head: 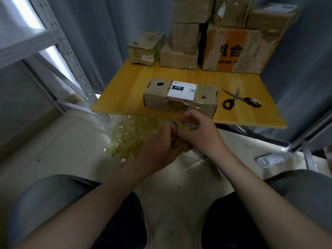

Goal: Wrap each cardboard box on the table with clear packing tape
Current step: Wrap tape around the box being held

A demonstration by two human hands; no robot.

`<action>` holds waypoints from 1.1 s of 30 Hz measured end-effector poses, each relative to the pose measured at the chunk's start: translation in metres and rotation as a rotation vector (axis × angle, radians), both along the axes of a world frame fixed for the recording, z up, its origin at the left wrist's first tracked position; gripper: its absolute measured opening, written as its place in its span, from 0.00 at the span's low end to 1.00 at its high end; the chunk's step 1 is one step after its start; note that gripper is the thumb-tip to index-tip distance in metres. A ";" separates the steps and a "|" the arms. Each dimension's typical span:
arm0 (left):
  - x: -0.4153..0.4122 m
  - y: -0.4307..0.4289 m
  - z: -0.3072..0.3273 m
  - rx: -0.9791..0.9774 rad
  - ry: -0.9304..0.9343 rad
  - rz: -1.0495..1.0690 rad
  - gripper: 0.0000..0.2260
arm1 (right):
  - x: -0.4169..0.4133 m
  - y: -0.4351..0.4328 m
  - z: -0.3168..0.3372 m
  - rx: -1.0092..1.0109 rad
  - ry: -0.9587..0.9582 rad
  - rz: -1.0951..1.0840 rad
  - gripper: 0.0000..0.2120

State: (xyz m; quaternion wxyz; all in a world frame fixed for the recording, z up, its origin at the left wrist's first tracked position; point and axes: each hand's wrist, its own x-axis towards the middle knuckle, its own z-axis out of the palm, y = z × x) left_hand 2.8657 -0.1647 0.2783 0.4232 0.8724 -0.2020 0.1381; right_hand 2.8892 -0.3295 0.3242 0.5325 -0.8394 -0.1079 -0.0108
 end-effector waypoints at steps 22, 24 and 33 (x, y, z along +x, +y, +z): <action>-0.003 -0.016 0.013 -0.031 -0.191 0.000 0.17 | -0.009 -0.013 -0.008 0.182 -0.075 -0.053 0.13; -0.004 -0.017 0.012 -0.021 -0.192 -0.004 0.18 | -0.010 -0.013 -0.008 0.174 -0.073 -0.048 0.12; -0.004 -0.016 0.017 -0.040 -0.180 -0.014 0.16 | -0.013 -0.011 -0.007 0.236 -0.073 -0.071 0.08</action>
